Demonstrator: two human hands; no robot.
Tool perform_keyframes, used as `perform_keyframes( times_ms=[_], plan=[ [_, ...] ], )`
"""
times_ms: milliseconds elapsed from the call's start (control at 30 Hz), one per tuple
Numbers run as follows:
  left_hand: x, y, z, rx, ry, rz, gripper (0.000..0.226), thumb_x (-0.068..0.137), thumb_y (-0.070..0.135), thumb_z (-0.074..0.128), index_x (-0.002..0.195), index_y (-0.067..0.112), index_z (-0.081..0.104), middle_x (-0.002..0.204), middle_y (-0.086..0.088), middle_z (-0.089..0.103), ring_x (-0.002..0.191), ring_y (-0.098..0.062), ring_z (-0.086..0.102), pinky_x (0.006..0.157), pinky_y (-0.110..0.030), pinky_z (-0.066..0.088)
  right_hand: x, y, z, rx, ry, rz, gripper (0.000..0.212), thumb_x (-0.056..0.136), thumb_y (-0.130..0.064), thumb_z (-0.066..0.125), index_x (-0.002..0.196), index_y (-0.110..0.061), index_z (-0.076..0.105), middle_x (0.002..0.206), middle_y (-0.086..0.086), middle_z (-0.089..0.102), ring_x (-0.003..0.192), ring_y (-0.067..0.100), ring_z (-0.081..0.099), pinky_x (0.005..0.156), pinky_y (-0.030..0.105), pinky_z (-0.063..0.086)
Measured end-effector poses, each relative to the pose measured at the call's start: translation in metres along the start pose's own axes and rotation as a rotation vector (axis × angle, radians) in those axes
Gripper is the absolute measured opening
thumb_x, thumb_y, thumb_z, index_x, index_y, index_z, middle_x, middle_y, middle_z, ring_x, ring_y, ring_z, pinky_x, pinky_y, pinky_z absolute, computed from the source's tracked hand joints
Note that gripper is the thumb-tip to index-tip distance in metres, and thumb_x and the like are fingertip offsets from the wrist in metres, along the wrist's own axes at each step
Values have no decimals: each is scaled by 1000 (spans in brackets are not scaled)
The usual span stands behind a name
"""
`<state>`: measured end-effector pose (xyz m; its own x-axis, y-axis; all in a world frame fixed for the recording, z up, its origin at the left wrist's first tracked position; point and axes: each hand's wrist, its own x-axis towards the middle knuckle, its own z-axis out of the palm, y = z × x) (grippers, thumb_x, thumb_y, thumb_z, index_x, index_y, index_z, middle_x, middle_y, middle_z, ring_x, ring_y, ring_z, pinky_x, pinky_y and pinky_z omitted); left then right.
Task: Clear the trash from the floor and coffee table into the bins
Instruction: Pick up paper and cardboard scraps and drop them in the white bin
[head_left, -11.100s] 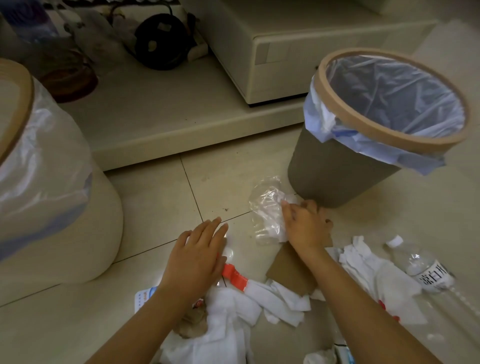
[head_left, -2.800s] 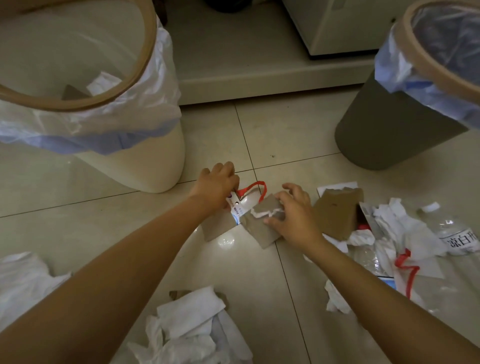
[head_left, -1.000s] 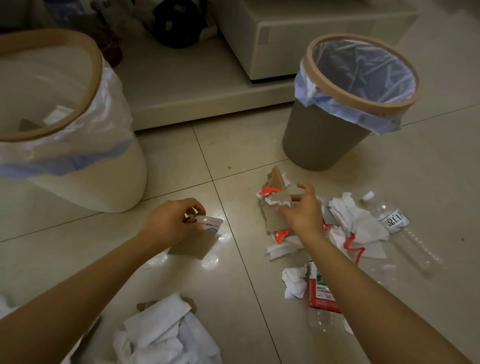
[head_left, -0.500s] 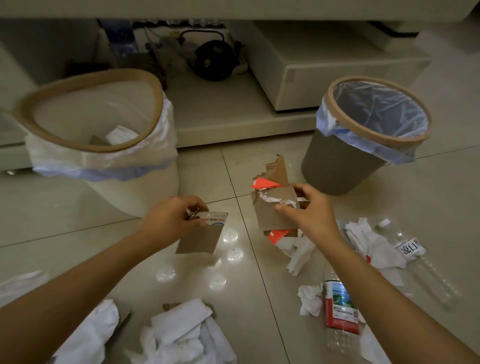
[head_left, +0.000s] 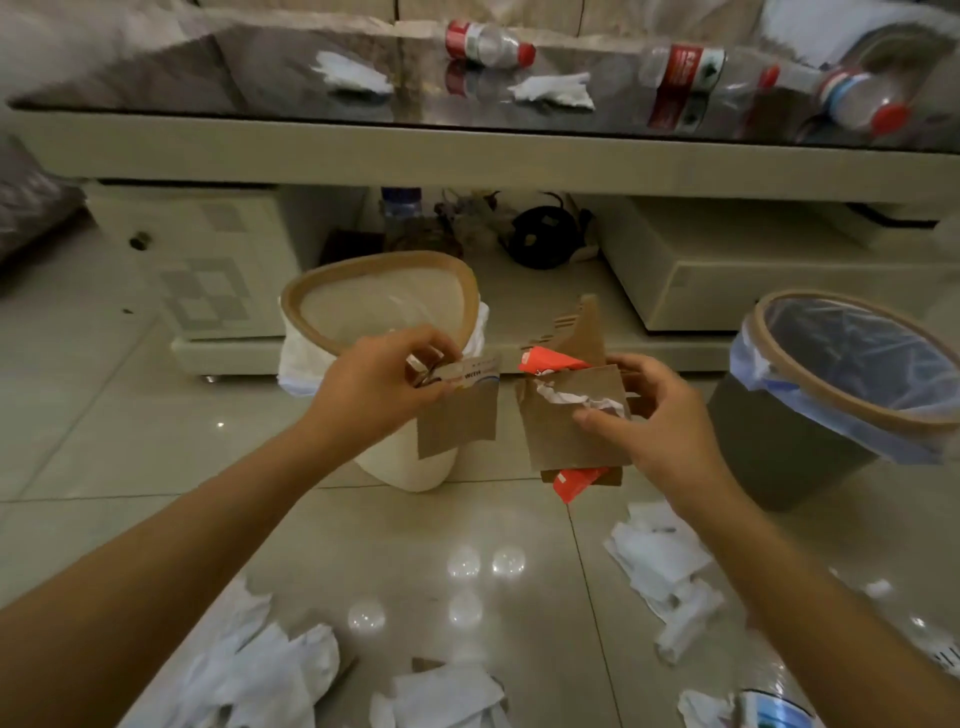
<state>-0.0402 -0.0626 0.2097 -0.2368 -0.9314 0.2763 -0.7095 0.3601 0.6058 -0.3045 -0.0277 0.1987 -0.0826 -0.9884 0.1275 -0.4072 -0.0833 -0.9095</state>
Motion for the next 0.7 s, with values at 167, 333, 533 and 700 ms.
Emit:
perform_keyframes(
  times_ms=[167,333,533,700],
  plan=[
    [17,-16,-31,-241,194,-90,30,76,24,77,102,28,63,91,13,62,74,-3,64,57,-20,55,20,-38,20,41,26,-72,50,74,-21,78,112,-38,51,103,-23,55,94,2,55,66,17,46],
    [43,-40,-37,-444,362,-244,34,74,21,80,100,30,61,98,6,64,78,-7,67,53,-19,54,41,-68,44,78,38,-101,53,71,-20,82,114,-32,54,107,-15,60,95,4,59,66,22,53],
    [57,-68,-34,-619,426,-450,96,68,48,80,144,30,25,133,1,55,117,-18,56,91,-31,50,73,-94,85,130,41,-95,55,70,-16,82,118,-21,57,109,-7,60,98,8,58,75,29,55],
    [35,-74,-34,-600,287,-304,89,71,56,68,145,35,23,143,5,41,124,-12,48,95,-29,46,104,-108,139,162,140,-166,47,72,-16,80,112,-23,57,95,-17,59,83,-4,57,64,9,48]
  ],
)
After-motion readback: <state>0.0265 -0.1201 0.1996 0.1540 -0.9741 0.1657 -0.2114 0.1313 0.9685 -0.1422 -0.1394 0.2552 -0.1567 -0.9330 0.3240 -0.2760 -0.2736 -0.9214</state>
